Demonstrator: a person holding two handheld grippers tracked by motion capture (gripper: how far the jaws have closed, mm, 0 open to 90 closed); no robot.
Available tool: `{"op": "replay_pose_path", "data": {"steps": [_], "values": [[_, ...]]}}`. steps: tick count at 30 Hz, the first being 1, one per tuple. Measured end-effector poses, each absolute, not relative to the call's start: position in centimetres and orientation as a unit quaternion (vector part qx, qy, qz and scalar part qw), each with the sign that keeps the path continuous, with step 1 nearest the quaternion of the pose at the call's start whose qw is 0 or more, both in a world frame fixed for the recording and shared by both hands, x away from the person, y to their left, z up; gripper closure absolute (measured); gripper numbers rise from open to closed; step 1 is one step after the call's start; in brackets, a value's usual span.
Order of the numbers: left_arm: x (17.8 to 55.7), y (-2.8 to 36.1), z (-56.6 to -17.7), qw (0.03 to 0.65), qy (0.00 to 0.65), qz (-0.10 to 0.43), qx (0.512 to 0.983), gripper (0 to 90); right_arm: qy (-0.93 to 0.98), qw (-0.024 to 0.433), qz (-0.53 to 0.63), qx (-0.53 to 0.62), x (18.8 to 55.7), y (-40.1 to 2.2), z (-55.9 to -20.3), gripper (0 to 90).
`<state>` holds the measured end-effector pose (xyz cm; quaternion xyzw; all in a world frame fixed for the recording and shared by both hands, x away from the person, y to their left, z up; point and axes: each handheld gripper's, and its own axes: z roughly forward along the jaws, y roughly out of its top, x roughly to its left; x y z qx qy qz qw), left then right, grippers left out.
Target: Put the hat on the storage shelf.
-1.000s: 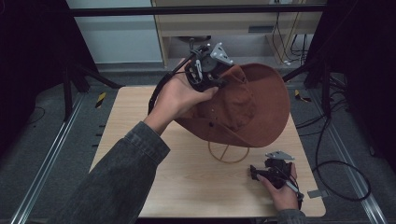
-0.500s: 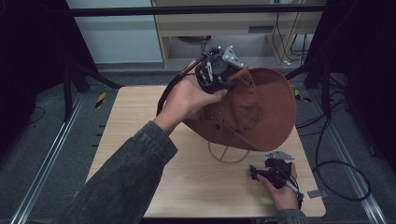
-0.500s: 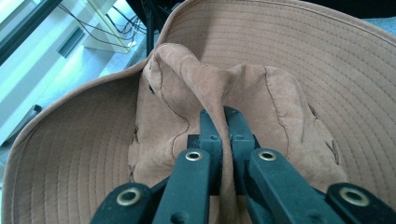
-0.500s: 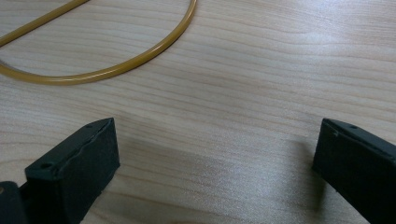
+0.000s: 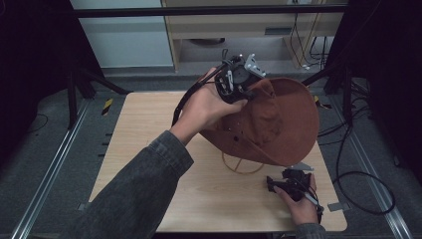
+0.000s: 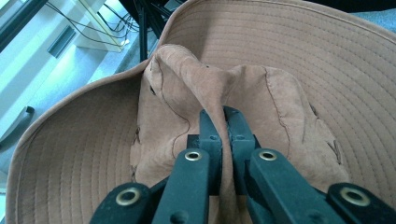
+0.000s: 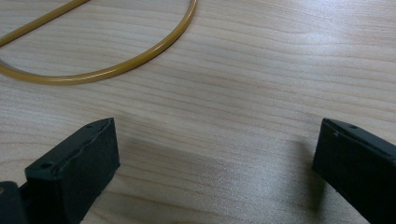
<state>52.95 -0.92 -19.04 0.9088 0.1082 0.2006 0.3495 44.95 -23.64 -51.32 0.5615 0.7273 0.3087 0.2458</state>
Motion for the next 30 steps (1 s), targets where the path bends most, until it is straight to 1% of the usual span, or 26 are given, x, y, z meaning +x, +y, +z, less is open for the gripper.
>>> {"op": "replay_pose_path", "data": {"steps": [19,28,29,30], "values": [[54.0,-2.4,-21.1,0.335,0.111,0.191,0.916,86.2,0.728,0.245,0.308,0.561,44.9,-23.6,-51.3,0.5],[54.5,-2.2,-21.4,0.335,0.117,0.186,0.916,85.3,0.731,0.249,0.307,0.556,45.0,-23.7,-51.3,0.4],[54.5,-2.2,-21.5,0.335,0.117,0.186,0.916,85.2,0.726,0.243,0.309,0.565,44.9,-23.6,-51.3,0.4],[54.5,-2.2,-21.6,0.335,0.117,0.185,0.917,84.9,0.731,0.249,0.307,0.557,45.0,-23.7,-51.3,0.4]]}}
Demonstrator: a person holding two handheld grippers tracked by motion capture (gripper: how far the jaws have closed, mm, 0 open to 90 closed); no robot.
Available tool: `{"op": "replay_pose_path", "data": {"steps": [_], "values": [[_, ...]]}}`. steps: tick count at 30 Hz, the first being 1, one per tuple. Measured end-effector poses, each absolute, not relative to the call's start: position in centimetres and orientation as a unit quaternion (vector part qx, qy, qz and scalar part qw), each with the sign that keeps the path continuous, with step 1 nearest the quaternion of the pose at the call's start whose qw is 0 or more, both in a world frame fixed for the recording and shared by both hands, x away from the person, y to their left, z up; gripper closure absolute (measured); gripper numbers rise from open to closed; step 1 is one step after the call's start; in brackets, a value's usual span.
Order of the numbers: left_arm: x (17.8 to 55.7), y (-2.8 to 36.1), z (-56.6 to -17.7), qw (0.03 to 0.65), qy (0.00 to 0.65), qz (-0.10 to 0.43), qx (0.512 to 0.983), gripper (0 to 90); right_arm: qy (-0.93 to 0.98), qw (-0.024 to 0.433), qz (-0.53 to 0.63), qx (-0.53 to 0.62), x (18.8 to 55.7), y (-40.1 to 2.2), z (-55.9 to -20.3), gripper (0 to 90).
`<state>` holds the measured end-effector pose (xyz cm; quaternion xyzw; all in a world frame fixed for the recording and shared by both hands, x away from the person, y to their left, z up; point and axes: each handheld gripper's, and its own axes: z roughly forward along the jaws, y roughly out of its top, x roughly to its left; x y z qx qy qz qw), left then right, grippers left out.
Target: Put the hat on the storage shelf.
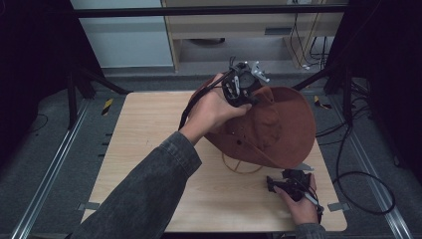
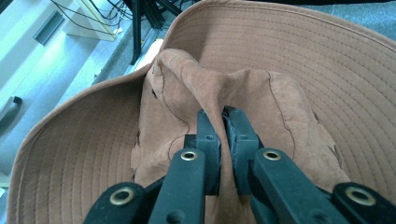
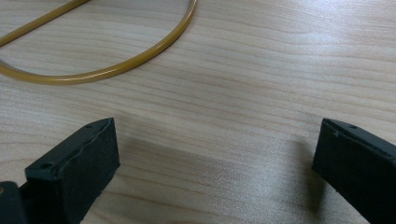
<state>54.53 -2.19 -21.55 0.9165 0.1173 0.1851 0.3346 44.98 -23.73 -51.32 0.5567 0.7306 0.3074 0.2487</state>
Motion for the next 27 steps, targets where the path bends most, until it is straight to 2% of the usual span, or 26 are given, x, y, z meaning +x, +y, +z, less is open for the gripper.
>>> {"op": "replay_pose_path", "data": {"steps": [13,27], "values": [[54.67,-2.46,-21.96,0.334,0.119,0.184,0.917,81.6,0.732,0.248,0.304,0.557,44.94,-23.75,-51.32,0.5],[54.4,-2.16,-21.96,0.345,0.12,0.192,0.911,66.9,0.74,0.246,0.304,0.547,44.93,-23.94,-51.26,0.5]]}}
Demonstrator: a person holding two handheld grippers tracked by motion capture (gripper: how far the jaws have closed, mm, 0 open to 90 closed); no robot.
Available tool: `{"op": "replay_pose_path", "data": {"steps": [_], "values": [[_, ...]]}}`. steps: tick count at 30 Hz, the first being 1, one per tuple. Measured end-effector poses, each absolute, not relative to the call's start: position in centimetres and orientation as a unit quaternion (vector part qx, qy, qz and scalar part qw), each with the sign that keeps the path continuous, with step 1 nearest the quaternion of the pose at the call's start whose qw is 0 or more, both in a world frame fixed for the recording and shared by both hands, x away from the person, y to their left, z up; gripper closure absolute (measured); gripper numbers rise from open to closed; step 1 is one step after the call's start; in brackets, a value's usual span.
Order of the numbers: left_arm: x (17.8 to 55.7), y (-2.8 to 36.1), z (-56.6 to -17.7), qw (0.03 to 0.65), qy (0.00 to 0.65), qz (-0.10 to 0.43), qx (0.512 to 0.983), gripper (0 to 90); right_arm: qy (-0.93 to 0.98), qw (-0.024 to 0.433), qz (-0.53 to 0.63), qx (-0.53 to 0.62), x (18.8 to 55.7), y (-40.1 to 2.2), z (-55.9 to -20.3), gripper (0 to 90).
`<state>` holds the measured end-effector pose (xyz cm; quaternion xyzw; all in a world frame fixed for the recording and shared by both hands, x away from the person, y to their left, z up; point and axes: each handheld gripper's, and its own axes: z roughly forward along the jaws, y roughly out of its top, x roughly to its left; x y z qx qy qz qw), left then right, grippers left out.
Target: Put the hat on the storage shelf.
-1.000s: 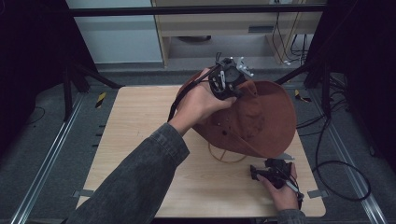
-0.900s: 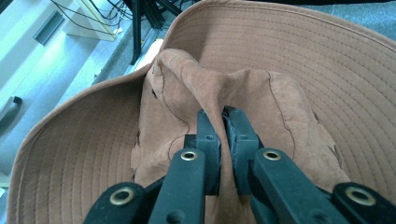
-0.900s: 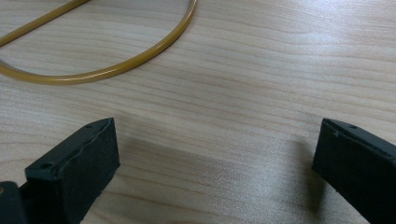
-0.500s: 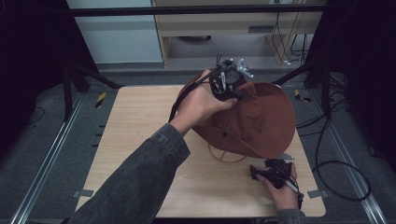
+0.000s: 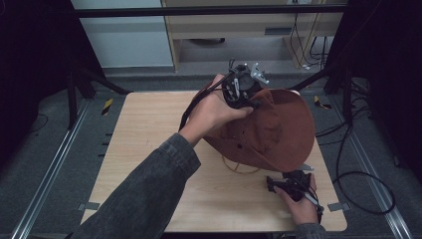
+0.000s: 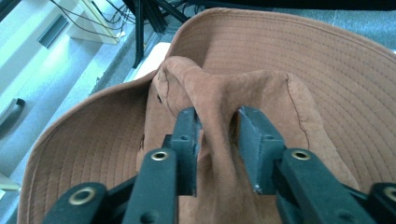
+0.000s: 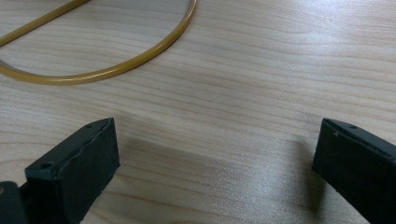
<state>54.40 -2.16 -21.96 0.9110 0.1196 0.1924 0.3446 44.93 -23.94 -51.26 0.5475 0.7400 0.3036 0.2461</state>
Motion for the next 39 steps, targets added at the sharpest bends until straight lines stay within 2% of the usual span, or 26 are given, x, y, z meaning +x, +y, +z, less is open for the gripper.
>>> {"op": "replay_pose_path", "data": {"steps": [20,32,39], "values": [[53.6,-1.9,-22.0,0.368,0.117,0.197,0.901,28.1,0.74,0.246,0.304,0.548,44.9,-23.9,-51.3,0.4],[52.7,-1.1,-21.7,0.375,0.12,0.199,0.897,15.2,0.74,0.246,0.303,0.547,44.9,-23.9,-51.3,0.4],[52.4,-0.8,-21.6,0.376,0.12,0.204,0.896,14.4,0.74,0.246,0.304,0.548,44.9,-23.9,-51.3,0.5]]}}
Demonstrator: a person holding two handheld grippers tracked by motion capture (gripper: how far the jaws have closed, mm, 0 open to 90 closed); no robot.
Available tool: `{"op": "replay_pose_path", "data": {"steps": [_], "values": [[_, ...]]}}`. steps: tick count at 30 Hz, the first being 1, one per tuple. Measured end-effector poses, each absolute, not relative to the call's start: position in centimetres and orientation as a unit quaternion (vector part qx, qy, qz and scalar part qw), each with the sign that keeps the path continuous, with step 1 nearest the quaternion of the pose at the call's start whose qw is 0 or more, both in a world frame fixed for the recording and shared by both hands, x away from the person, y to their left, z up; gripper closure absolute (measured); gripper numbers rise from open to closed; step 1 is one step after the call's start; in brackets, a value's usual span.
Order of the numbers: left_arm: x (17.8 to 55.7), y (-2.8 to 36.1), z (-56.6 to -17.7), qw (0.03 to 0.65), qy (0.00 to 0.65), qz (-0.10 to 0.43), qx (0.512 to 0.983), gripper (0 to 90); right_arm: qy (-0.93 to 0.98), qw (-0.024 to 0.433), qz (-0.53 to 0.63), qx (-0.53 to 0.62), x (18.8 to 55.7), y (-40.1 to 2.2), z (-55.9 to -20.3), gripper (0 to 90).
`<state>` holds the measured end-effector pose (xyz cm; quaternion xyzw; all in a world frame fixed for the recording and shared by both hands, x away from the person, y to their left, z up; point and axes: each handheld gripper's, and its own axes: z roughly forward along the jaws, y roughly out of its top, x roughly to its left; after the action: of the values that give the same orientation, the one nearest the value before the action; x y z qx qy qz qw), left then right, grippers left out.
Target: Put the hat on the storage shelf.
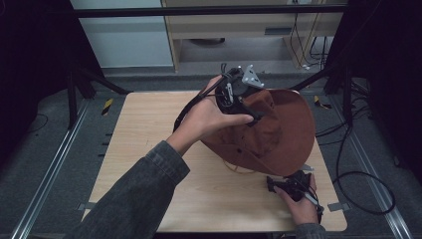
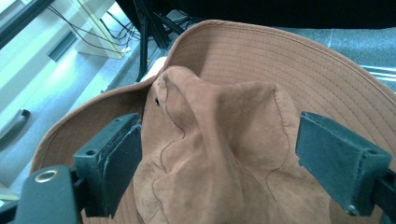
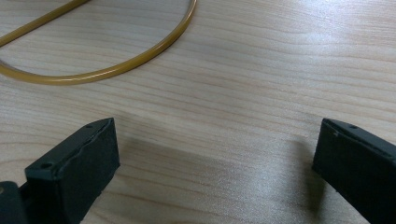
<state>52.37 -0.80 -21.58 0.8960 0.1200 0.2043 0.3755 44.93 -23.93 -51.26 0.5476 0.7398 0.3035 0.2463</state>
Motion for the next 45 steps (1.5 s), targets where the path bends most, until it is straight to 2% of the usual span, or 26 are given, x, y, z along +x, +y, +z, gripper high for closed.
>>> {"op": "replay_pose_path", "data": {"steps": [5,6,7,11,13,34,45], "values": [[52.4,-0.9,-21.8,0.377,0.117,0.199,0.897,14.4,0.731,0.254,0.301,0.558,44.9,-23.8,-51.3,0.4],[52.3,-1.0,-21.9,0.378,0.116,0.2,0.897,14.4,0.866,0.293,0.221,0.34,45.5,-27.7,-50.8,0.4],[52.3,-1.0,-22.0,0.379,0.116,0.199,0.896,14.4,0.879,0.254,0.236,0.328,45.4,-27.9,-50.5,0.5],[52.1,-1.1,-22.2,0.381,0.114,0.195,0.897,14.3,0.876,0.255,0.237,0.334,45.4,-27.8,-50.5,0.4],[51.9,-1.2,-22.3,0.38,0.109,0.195,0.898,14.3,0.867,0.28,0.23,0.342,45.5,-27.6,-50.9,0.5],[50.9,-1.2,-22.5,0.383,0.097,0.194,0.898,14.2,0.872,0.268,0.233,0.337,45.5,-27.7,-50.7,0.6],[50.2,0.1,-22.2,0.379,0.099,0.2,0.898,13.5,0.867,0.271,0.234,0.347,45.2,-27.5,-50.9,0.7]]}}
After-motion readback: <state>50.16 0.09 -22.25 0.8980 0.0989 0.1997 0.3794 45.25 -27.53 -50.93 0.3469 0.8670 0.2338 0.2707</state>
